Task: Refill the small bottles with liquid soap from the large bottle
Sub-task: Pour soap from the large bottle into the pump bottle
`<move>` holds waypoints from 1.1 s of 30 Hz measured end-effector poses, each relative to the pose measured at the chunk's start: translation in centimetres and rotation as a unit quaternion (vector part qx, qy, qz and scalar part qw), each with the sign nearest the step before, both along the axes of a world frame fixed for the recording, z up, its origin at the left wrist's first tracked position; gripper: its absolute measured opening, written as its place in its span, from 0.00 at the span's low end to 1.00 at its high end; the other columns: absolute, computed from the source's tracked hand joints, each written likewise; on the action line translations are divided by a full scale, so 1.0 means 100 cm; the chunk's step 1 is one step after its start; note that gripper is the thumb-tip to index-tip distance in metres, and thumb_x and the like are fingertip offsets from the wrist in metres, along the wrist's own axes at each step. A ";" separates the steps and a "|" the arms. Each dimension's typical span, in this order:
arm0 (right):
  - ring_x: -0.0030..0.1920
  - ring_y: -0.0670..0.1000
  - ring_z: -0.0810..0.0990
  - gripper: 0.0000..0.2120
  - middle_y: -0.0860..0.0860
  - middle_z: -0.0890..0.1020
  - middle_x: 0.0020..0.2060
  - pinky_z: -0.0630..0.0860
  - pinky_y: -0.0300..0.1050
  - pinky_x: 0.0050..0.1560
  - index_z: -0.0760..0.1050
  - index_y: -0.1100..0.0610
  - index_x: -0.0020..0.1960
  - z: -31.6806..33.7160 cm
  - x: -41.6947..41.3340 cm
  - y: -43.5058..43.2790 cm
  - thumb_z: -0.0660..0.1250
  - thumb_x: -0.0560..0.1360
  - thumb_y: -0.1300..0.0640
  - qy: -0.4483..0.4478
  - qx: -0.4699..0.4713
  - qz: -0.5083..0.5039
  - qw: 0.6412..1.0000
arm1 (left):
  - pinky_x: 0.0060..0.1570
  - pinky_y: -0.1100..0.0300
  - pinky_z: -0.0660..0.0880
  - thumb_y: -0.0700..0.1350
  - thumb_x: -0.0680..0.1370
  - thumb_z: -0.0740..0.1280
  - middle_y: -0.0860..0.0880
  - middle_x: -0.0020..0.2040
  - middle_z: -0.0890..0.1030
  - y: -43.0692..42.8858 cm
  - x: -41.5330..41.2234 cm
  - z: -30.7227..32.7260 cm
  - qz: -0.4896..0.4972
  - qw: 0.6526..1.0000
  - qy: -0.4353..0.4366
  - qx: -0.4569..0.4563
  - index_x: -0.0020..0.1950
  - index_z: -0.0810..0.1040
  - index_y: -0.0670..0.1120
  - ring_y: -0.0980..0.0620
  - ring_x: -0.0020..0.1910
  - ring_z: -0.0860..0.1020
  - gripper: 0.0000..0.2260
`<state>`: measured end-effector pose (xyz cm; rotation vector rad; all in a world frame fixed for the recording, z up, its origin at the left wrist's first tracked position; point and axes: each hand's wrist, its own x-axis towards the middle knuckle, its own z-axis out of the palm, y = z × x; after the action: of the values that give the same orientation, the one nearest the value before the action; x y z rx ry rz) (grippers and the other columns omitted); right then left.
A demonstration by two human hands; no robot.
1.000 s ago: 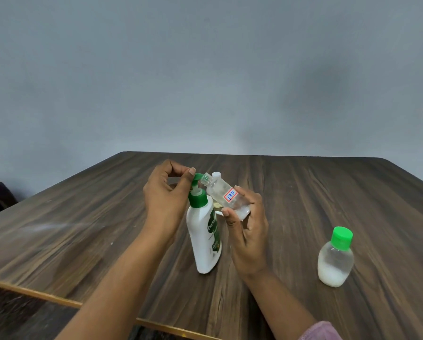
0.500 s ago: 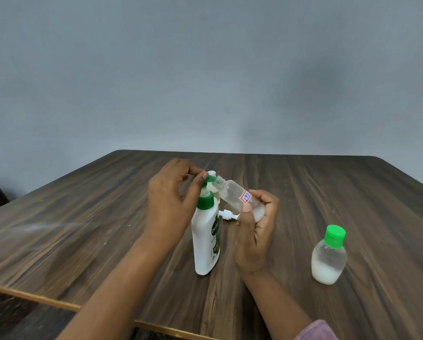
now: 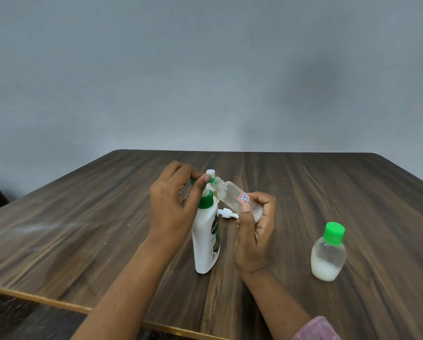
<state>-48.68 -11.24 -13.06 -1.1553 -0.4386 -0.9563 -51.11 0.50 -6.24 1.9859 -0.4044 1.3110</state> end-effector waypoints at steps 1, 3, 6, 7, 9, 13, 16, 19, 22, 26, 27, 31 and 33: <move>0.36 0.42 0.73 0.05 0.38 0.75 0.39 0.71 0.40 0.35 0.69 0.50 0.48 0.000 0.000 0.000 0.59 0.74 0.50 -0.002 -0.002 -0.009 1.000 | 0.36 0.62 0.72 0.46 0.75 0.68 0.49 0.38 0.78 -0.001 0.001 -0.002 -0.003 1.000 -0.001 -0.006 0.39 0.80 0.40 0.53 0.37 0.75 0.10; 0.37 0.41 0.73 0.05 0.37 0.75 0.38 0.71 0.40 0.36 0.69 0.51 0.47 0.000 0.001 -0.001 0.59 0.73 0.51 -0.002 -0.001 -0.022 1.000 | 0.36 0.64 0.71 0.48 0.76 0.67 0.49 0.37 0.77 -0.002 0.003 -0.005 -0.003 1.000 -0.005 -0.013 0.38 0.79 0.41 0.54 0.37 0.75 0.11; 0.36 0.41 0.73 0.05 0.37 0.75 0.38 0.71 0.40 0.35 0.69 0.50 0.47 -0.001 0.002 -0.001 0.59 0.73 0.51 0.001 -0.005 -0.036 0.999 | 0.36 0.69 0.68 0.47 0.76 0.67 0.49 0.37 0.76 -0.003 0.005 -0.009 -0.004 1.000 -0.008 -0.012 0.37 0.77 0.42 0.54 0.36 0.74 0.11; 0.36 0.41 0.73 0.04 0.36 0.75 0.38 0.71 0.38 0.36 0.69 0.50 0.47 -0.001 0.002 -0.001 0.59 0.74 0.51 0.000 -0.007 -0.039 0.999 | 0.36 0.69 0.68 0.47 0.76 0.67 0.49 0.37 0.76 -0.003 0.006 -0.010 -0.003 1.000 -0.008 -0.011 0.37 0.77 0.42 0.54 0.36 0.74 0.11; 0.38 0.39 0.75 0.04 0.35 0.75 0.40 0.71 0.34 0.38 0.69 0.51 0.47 -0.002 0.002 -0.002 0.59 0.74 0.51 -0.006 -0.015 -0.040 0.999 | 0.36 0.69 0.67 0.47 0.76 0.66 0.49 0.37 0.75 -0.003 0.005 -0.010 -0.002 1.000 -0.009 -0.008 0.37 0.76 0.42 0.54 0.36 0.74 0.11; 0.39 0.40 0.75 0.05 0.35 0.76 0.41 0.71 0.33 0.39 0.69 0.50 0.48 -0.003 0.000 -0.001 0.59 0.74 0.52 -0.013 -0.038 -0.050 0.998 | 0.35 0.61 0.69 0.50 0.76 0.65 0.49 0.34 0.73 -0.003 0.005 0.001 -0.011 1.000 -0.008 -0.012 0.34 0.75 0.41 0.52 0.35 0.72 0.15; 0.39 0.39 0.75 0.05 0.35 0.75 0.41 0.72 0.33 0.38 0.69 0.50 0.49 -0.002 0.000 -0.001 0.59 0.74 0.52 -0.019 -0.042 -0.053 0.998 | 0.33 0.55 0.69 0.50 0.76 0.65 0.48 0.32 0.71 -0.003 0.007 0.011 -0.032 0.999 -0.003 -0.008 0.33 0.74 0.41 0.51 0.33 0.71 0.17; 0.40 0.39 0.75 0.05 0.35 0.75 0.41 0.71 0.32 0.38 0.69 0.50 0.49 -0.002 0.000 -0.001 0.59 0.74 0.52 -0.022 -0.039 -0.050 0.998 | 0.31 0.58 0.66 0.50 0.77 0.64 0.49 0.31 0.69 -0.006 0.009 0.010 -0.028 0.999 -0.019 -0.010 0.31 0.72 0.40 0.51 0.32 0.69 0.18; 0.39 0.40 0.75 0.05 0.35 0.75 0.40 0.72 0.33 0.37 0.68 0.50 0.48 -0.002 0.000 -0.001 0.59 0.74 0.52 -0.022 -0.036 -0.047 0.998 | 0.32 0.65 0.61 0.48 0.78 0.63 0.52 0.30 0.65 -0.012 0.012 0.005 -0.003 0.999 -0.037 -0.016 0.30 0.68 0.41 0.52 0.32 0.66 0.19; 0.38 0.39 0.75 0.04 0.35 0.75 0.40 0.72 0.33 0.35 0.68 0.50 0.48 -0.004 0.002 -0.001 0.59 0.73 0.51 -0.011 -0.026 -0.047 0.999 | 0.34 0.69 0.59 0.47 0.78 0.63 0.57 0.32 0.61 -0.018 0.016 -0.003 0.002 0.998 -0.052 -0.027 0.31 0.63 0.48 0.55 0.32 0.63 0.17; 0.38 0.39 0.75 0.04 0.35 0.75 0.40 0.72 0.33 0.36 0.68 0.50 0.48 -0.005 0.002 -0.001 0.59 0.73 0.51 -0.011 -0.025 -0.047 0.999 | 0.34 0.69 0.59 0.47 0.78 0.63 0.58 0.32 0.61 -0.019 0.016 -0.005 0.005 0.998 -0.055 -0.028 0.31 0.63 0.48 0.56 0.32 0.63 0.17; 0.39 0.38 0.76 0.06 0.34 0.75 0.41 0.71 0.29 0.37 0.69 0.54 0.48 -0.004 0.000 -0.002 0.59 0.73 0.52 -0.016 -0.037 -0.047 0.998 | 0.33 0.69 0.59 0.47 0.78 0.63 0.58 0.32 0.61 -0.020 0.015 -0.001 0.009 0.998 -0.055 -0.034 0.31 0.62 0.48 0.56 0.32 0.63 0.17; 0.39 0.38 0.76 0.09 0.34 0.75 0.41 0.71 0.29 0.37 0.69 0.58 0.48 -0.003 -0.001 -0.001 0.58 0.74 0.53 -0.016 -0.043 -0.050 0.998 | 0.33 0.69 0.58 0.48 0.78 0.63 0.56 0.30 0.61 -0.018 0.015 0.006 -0.002 0.999 -0.043 -0.031 0.30 0.62 0.48 0.56 0.31 0.62 0.18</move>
<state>-48.82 -11.35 -13.38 -1.2499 -0.4543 -1.0535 -49.60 -1.33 -5.65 1.8830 -0.4030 1.3935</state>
